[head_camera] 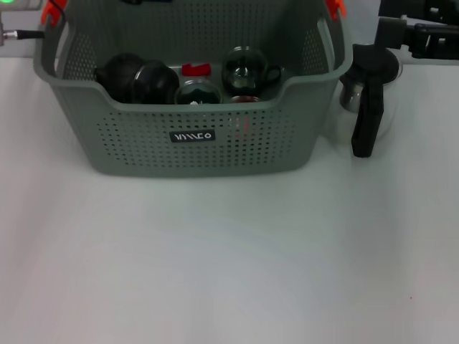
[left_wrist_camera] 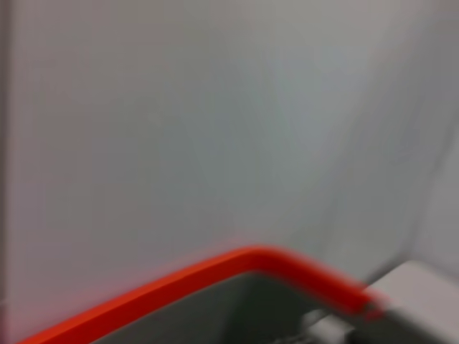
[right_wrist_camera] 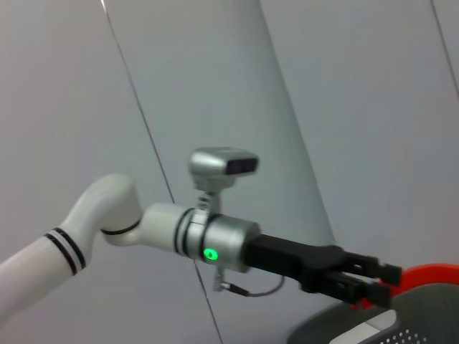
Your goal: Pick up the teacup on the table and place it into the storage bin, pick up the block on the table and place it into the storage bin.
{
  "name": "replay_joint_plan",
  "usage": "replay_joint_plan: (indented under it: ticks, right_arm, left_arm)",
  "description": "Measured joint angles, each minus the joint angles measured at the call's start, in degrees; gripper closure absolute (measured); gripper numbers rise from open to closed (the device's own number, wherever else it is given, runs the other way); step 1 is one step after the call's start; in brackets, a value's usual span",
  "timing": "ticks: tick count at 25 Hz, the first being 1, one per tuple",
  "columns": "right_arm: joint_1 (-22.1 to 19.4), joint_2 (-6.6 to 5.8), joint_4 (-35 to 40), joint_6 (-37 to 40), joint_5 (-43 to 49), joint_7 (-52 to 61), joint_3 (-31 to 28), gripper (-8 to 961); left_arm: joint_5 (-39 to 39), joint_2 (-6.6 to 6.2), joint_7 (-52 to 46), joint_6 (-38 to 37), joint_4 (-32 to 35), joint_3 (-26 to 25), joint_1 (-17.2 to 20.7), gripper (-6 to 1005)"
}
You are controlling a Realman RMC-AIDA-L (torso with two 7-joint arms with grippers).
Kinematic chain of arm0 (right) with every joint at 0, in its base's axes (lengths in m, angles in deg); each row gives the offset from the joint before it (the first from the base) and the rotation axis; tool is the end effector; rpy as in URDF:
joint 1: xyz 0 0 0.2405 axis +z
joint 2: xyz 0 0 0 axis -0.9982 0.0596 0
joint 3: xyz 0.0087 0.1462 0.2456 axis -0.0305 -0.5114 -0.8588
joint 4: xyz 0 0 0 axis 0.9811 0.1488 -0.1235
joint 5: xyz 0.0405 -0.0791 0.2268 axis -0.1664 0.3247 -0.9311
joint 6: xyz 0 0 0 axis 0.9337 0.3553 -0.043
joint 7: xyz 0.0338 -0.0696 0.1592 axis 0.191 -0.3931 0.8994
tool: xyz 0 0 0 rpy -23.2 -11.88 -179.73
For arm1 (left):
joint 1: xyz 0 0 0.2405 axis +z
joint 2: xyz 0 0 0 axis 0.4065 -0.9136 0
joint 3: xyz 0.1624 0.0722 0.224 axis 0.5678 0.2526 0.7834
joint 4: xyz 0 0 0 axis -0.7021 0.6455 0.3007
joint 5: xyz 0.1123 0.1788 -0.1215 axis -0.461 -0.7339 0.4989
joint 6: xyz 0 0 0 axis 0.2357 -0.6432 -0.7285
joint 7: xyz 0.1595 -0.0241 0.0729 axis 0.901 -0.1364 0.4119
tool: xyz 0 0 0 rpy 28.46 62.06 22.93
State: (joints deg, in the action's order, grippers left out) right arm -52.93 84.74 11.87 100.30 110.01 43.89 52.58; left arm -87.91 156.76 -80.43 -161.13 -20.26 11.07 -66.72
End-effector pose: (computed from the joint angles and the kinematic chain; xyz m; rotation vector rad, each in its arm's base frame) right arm 0.1756 0.4005 0.0903 -2.7317 0.5885 1.0766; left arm -0.1734 0.5001 0.0761 -2.3916 -0.7286 -0.5414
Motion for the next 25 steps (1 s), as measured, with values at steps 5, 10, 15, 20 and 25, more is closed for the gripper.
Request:
replay_joint_plan:
  ticks: [5, 10, 15, 20, 25]
  right_arm:
    - [-0.1, -0.36, -0.4, 0.6, -1.0, -4.4, -0.6, 7]
    - [-0.1, -0.22, -3.2, 1.8, -3.5, -11.6, -0.8, 7]
    - [0.7, -0.01, -6.8, 2.1, -3.1, -17.3, 0.5, 7]
    - [1.6, 0.45, -9.0, 1.5, 1.0, -20.0, 3.4, 6]
    - [2.3, 1.66, -10.9, -0.5, 8.0, -22.6, 6.9, 6]
  left_arm:
    - [15.4, 2.40, 3.7, -8.9, 8.7, 0.0, 8.0, 157]
    - [27.8, 3.49, 9.7, -12.8, 6.4, -0.7, 14.2, 96]
    - [32.2, 5.30, 16.0, -16.3, 0.8, -1.4, 18.2, 36]
    - [31.3, 5.43, 22.4, -22.2, -4.9, -2.3, 19.8, 40]
    - [26.1, 5.45, 29.5, -26.9, -9.4, -3.7, 21.0, 44]
